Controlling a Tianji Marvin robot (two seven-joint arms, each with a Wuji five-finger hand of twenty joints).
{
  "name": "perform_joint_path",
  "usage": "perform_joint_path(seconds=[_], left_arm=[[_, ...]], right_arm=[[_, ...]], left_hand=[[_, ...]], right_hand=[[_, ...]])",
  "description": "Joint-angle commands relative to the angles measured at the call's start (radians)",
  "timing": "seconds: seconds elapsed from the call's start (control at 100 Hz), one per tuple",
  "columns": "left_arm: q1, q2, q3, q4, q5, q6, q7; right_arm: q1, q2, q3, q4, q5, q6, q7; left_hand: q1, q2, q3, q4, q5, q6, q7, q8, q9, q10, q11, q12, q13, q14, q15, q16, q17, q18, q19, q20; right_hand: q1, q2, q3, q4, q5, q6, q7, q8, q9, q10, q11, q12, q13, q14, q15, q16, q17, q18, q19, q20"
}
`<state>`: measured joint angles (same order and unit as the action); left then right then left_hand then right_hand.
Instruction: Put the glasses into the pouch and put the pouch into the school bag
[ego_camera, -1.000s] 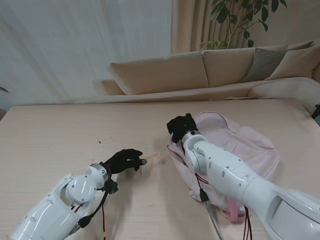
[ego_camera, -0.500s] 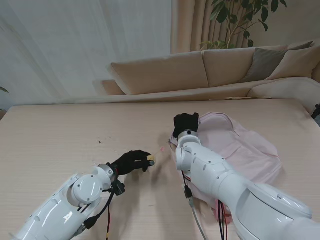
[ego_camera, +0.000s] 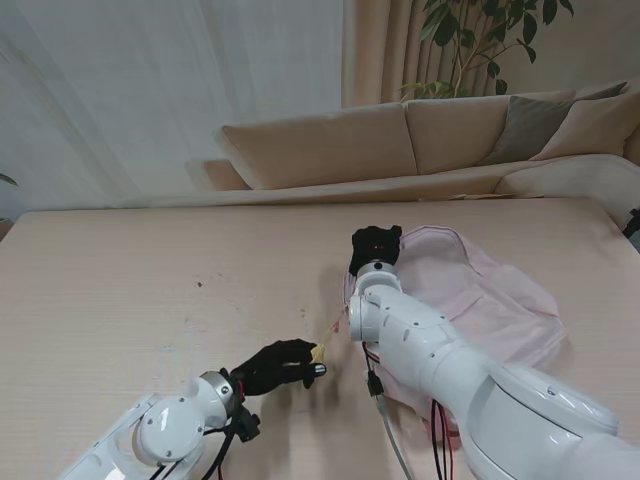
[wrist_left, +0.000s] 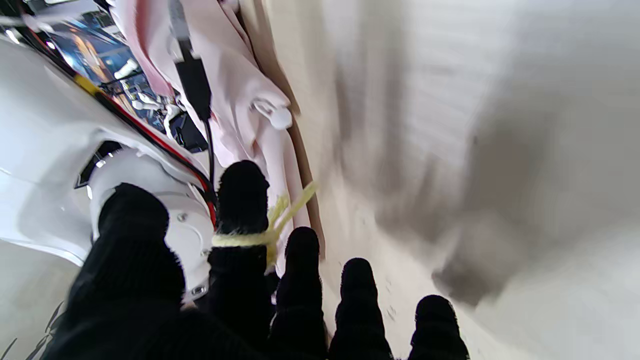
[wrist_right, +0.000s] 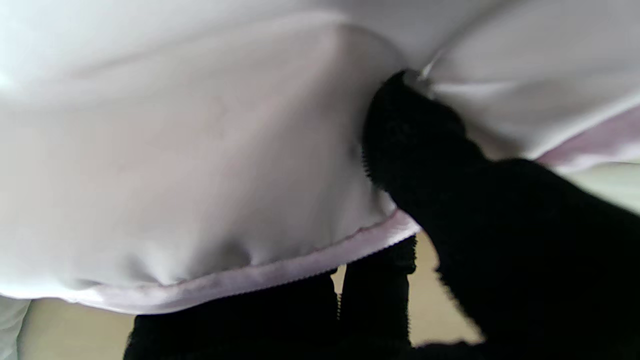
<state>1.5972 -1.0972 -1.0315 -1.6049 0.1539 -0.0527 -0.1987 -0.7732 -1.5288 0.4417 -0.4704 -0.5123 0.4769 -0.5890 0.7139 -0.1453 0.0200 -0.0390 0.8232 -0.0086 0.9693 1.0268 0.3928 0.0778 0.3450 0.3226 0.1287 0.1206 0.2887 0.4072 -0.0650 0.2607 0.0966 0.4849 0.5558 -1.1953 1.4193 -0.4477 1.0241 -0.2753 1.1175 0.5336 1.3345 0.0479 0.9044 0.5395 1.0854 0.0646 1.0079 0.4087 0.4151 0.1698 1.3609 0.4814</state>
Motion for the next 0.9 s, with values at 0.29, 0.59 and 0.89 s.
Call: perform_joint_path(seconds=[0.29, 0.59, 0.89], left_arm=[[-0.003, 0.007, 0.068, -0.006, -0.159, -0.061, -0.104], [-0.092, 0.007, 0.129, 0.052, -0.240, -0.088, -0.172], [-0.084, 0.018, 0.091, 0.010, 0.009, -0.039, -0.102]], right_arm=[[-0.003, 0.000, 0.009, 0.017, 0.005, 0.018, -0.001], [-0.003, -0.019, 0.011, 0.045, 0.022, 0.019, -0.017], [-0.012, 0.003, 0.013, 0.014, 0.008, -0.022, -0.017]], left_hand=[[0.042, 0.065, -0.024, 0.019, 0.137, -0.107, 0.095, 0.027, 0.021, -0.008, -0.006, 0.018, 0.002, 0.000, -0.012, 0.008, -0.019, 0.011, 0.009, 0.015], [0.057, 0.090, -0.030, 0.019, 0.188, -0.110, 0.074, 0.013, 0.178, -0.049, 0.021, 0.047, 0.091, 0.019, 0.023, 0.036, -0.009, 0.025, 0.044, 0.064], [-0.009, 0.045, -0.033, 0.021, -0.032, -0.027, -0.202, -0.217, 0.068, 0.007, -0.021, 0.046, 0.065, 0.039, 0.016, 0.039, 0.008, 0.036, 0.042, 0.086]], right_hand=[[0.043, 0.077, 0.114, 0.047, 0.032, 0.011, 0.024, -0.002, 0.094, 0.136, 0.089, 0.065, 0.073, 0.037, 0.058, -0.003, 0.006, 0.004, 0.037, 0.023], [0.039, 0.081, 0.114, 0.047, 0.028, 0.009, 0.023, -0.001, 0.094, 0.132, 0.089, 0.065, 0.073, 0.033, 0.057, -0.005, 0.008, 0.000, 0.040, 0.024], [0.016, 0.096, 0.118, 0.042, -0.002, -0.025, 0.026, 0.006, 0.075, 0.104, 0.095, 0.065, 0.057, 0.005, 0.054, -0.006, 0.005, -0.016, 0.036, 0.022]])
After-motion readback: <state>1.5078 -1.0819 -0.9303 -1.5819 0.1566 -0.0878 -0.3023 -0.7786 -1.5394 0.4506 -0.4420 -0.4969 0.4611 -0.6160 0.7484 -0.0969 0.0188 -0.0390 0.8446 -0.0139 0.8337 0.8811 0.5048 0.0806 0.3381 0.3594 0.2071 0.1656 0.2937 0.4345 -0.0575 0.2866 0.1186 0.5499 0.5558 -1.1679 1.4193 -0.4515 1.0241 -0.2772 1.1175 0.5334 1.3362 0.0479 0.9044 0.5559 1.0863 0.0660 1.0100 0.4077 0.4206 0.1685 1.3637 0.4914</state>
